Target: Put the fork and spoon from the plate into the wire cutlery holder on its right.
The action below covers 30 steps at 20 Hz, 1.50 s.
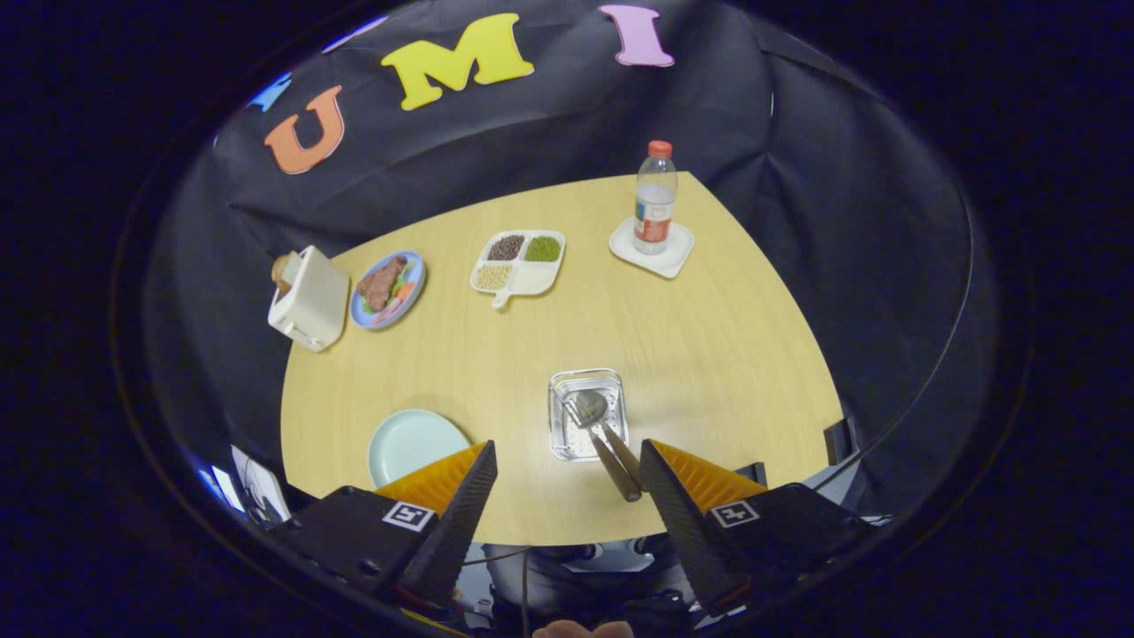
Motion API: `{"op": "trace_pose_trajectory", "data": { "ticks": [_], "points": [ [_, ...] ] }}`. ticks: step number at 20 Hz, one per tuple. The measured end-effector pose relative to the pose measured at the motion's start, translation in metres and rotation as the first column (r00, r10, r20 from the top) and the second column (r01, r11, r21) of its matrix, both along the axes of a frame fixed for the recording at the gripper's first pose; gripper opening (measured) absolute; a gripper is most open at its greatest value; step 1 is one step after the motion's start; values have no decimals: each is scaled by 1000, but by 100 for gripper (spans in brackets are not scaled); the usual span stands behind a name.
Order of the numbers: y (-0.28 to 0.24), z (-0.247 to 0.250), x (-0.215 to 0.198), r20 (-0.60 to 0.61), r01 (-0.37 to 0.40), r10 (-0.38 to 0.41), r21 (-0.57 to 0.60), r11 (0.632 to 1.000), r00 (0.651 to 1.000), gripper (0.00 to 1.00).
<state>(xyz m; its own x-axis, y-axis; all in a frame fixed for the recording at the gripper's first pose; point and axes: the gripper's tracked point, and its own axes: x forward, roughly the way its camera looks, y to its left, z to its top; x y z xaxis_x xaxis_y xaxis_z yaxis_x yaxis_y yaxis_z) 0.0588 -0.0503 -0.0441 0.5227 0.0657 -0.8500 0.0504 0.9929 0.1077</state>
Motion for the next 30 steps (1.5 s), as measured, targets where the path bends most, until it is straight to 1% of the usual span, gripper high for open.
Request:
{"op": "trace_pose_trajectory", "data": {
  "ticks": [2, 4, 6, 8, 10, 13, 14, 15, 17, 20, 21, 23, 27, 30],
  "points": [
    [0, 16, -6, 87, 3, -5, 21, 1000, 996, 97],
    [-4, 30, -12, 173, 5, -9, 24, 1000, 985, 97],
    [-3, 44, -16, 264, 13, -22, 34, 999, 964, 97],
    [-1, 57, -22, 357, 11, -21, 32, 999, 934, 97],
    [-2, 70, -26, 460, 13, -7, -11, 1000, 888, 97],
    [0, 98, -39, 620, 42, 29, -100, 994, 784, 96],
    [5, 106, -45, 662, 48, 39, -113, 992, 749, 97],
    [11, 110, -49, 692, 45, 49, -117, 992, 721, 96],
    [17, 114, -58, 736, 44, 61, -122, 992, 674, 96],
    [19, 116, -67, 796, 69, 54, -119, 990, 603, 96],
    [22, 114, -69, 807, 71, 53, -117, 991, 588, 96],
    [26, 107, -74, 817, 70, 56, -118, 991, 574, 96],
    [29, 102, -80, 852, 89, 50, -113, 990, 520, 96],
    [34, 93, -80, 858, 92, 51, -114, 989, 512, 96]
  ]
}}
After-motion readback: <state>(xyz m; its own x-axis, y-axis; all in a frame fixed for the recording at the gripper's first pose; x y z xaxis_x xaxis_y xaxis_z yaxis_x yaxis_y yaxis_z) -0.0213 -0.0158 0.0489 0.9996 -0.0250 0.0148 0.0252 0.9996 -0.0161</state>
